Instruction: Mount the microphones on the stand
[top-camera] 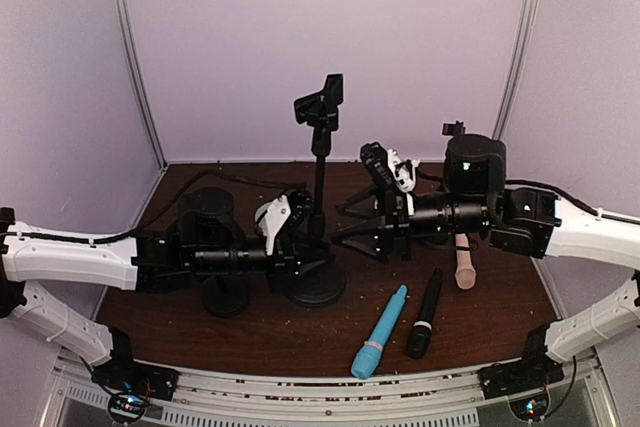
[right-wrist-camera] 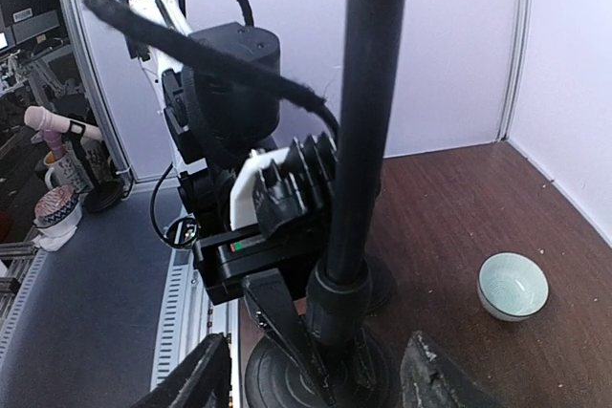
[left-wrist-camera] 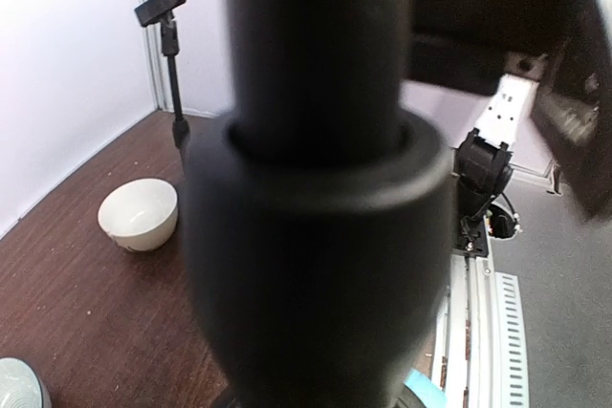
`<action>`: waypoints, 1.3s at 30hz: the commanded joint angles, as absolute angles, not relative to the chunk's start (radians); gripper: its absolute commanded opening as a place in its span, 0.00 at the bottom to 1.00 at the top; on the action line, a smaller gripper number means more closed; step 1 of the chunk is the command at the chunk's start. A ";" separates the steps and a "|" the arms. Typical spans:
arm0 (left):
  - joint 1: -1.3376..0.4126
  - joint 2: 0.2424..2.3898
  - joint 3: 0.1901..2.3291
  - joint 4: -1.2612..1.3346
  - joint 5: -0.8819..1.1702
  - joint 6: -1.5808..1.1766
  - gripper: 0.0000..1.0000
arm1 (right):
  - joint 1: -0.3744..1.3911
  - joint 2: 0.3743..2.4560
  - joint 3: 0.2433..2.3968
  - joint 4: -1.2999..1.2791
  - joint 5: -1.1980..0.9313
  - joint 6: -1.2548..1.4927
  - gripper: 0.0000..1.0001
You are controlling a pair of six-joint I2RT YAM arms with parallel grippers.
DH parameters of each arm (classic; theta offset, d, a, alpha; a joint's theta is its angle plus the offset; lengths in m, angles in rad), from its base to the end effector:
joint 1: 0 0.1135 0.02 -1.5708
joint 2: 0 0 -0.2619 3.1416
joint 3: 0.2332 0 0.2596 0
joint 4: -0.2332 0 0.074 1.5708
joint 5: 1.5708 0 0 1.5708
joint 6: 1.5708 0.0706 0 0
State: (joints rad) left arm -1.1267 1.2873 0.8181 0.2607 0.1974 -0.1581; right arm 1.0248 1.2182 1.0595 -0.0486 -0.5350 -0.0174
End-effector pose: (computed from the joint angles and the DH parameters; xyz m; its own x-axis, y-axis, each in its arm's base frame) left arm 0.1333 -0.3123 0.2746 -0.2402 0.1455 -0.9598 0.9418 0.2744 -0.1941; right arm 0.1356 0.2924 0.3509 -0.0896 -0.1762 -0.9803 -0.9960 0.0173 0.0879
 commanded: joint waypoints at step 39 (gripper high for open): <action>-1.129 1.267 0.910 0.163 -0.019 -0.315 0.00 | 1.129 1.441 1.196 0.013 -0.060 0.417 0.29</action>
State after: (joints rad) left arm -1.1210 1.2964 0.8623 0.0685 -0.0147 -0.3244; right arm 1.1290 1.4208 1.1477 0.0559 -0.0696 0.3954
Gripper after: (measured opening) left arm 0.161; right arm 0.226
